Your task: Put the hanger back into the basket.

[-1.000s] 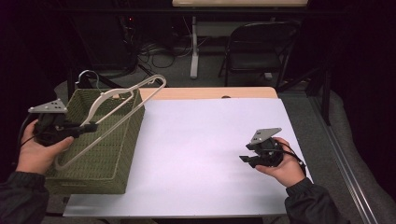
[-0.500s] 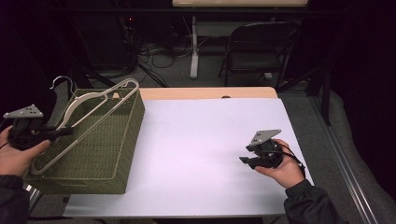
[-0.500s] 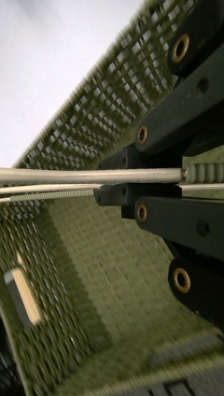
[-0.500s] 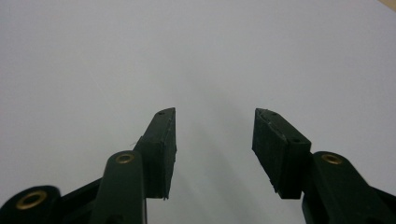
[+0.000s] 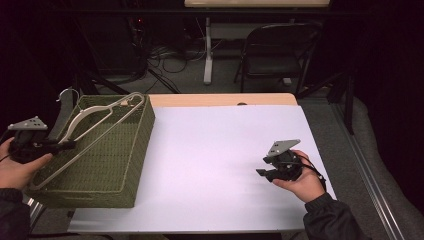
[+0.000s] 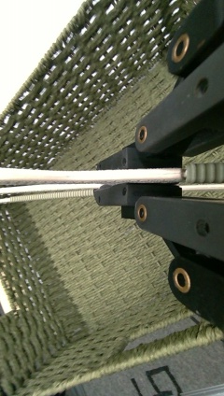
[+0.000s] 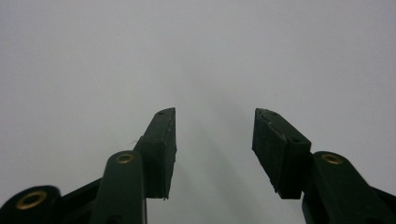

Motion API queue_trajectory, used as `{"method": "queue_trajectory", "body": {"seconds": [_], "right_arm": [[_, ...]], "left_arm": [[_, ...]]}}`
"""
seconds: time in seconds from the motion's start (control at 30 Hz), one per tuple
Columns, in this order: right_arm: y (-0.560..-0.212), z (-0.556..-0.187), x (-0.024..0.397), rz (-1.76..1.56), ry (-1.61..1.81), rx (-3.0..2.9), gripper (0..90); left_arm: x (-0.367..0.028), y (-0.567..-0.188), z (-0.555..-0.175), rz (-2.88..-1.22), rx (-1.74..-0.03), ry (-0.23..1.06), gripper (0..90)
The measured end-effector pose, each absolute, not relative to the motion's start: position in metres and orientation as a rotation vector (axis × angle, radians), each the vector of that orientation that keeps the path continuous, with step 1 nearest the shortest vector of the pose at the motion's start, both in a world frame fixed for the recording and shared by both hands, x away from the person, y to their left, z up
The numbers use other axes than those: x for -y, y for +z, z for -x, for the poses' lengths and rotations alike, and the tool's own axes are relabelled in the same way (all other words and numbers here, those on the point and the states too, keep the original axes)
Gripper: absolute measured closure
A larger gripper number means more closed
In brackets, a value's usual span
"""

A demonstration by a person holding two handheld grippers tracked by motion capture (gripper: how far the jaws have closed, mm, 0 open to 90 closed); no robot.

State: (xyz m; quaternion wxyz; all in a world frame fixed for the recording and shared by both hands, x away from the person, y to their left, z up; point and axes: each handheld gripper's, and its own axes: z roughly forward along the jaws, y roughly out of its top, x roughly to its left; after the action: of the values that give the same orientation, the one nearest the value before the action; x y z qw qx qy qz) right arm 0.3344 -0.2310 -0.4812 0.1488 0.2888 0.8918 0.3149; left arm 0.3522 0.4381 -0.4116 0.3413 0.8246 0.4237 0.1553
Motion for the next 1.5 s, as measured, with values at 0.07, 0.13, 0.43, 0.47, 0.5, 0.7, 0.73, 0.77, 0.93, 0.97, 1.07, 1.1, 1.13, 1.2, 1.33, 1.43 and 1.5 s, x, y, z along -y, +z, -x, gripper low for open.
{"method": "queue_trajectory", "body": {"seconds": [0.07, 0.13, 0.43, 0.47, 0.5, 0.7, 0.73, 0.77, 0.93, 0.97, 1.07, 1.1, 1.13, 1.2, 1.33, 1.43, 1.5], "right_arm": [[-0.482, -0.335, 0.231, -0.828, 0.909, -2.568, 49.6], [-0.483, -0.335, 0.231, -0.829, 0.910, -2.566, 49.6], [-0.485, -0.335, 0.231, -0.841, 0.901, -2.575, 49.6], [-0.485, -0.335, 0.231, -0.838, 0.902, -2.575, 49.6], [-0.485, -0.335, 0.231, -0.839, 0.903, -2.573, 49.6], [-0.487, -0.335, 0.230, -0.828, 0.918, -2.572, 49.6], [-0.488, -0.335, 0.229, -0.829, 0.938, -2.558, 49.6], [-0.488, -0.335, 0.229, -0.829, 0.938, -2.558, 49.6], [-0.487, -0.334, 0.230, -0.834, 0.916, -2.571, 49.6], [-0.487, -0.334, 0.230, -0.834, 0.916, -2.571, 49.6], [-0.488, -0.334, 0.231, -0.837, 0.911, -2.576, 49.7], [-0.488, -0.334, 0.231, -0.837, 0.911, -2.576, 49.7], [-0.490, -0.334, 0.230, -0.839, 0.936, -2.561, 49.6], [-0.490, -0.334, 0.230, -0.840, 0.929, -2.565, 49.7], [-0.491, -0.333, 0.230, -0.841, 0.919, -2.576, 49.7], [-0.490, -0.333, 0.230, -0.841, 0.896, -2.588, 49.7], [-0.490, -0.333, 0.230, -0.837, 0.894, -2.589, 49.7]], "left_arm": [[-0.439, -0.418, -0.354, -2.159, -1.109, 0.389, 87.3], [-0.439, -0.422, -0.355, -2.158, -1.117, 0.382, 87.3], [-0.436, -0.452, -0.363, -2.195, -1.173, 0.322, 87.3], [-0.435, -0.455, -0.364, -2.202, -1.176, 0.319, 87.3], [-0.435, -0.455, -0.364, -2.202, -1.176, 0.319, 87.3], [-0.434, -0.466, -0.366, -2.210, -1.211, 0.290, 87.1], [-0.433, -0.467, -0.367, -2.211, -1.218, 0.290, 87.1], [-0.433, -0.467, -0.367, -2.211, -1.218, 0.290, 87.1], [-0.426, -0.470, -0.369, -2.280, -1.224, 0.314, 86.9], [-0.426, -0.470, -0.369, -2.280, -1.224, 0.314, 86.8], [-0.426, -0.471, -0.370, -2.294, -1.237, 0.326, 86.7], [-0.426, -0.471, -0.370, -2.294, -1.237, 0.326, 86.6], [-0.426, -0.471, -0.370, -2.302, -1.238, 0.334, 86.6], [-0.425, -0.472, -0.370, -2.315, -1.242, 0.350, 86.5], [-0.426, -0.473, -0.370, -2.322, -1.261, 0.366, 83.9], [-0.427, -0.471, -0.370, -2.292, -1.266, 0.375, 80.0], [-0.428, -0.469, -0.369, -2.267, -1.265, 0.406, 67.5]]}}
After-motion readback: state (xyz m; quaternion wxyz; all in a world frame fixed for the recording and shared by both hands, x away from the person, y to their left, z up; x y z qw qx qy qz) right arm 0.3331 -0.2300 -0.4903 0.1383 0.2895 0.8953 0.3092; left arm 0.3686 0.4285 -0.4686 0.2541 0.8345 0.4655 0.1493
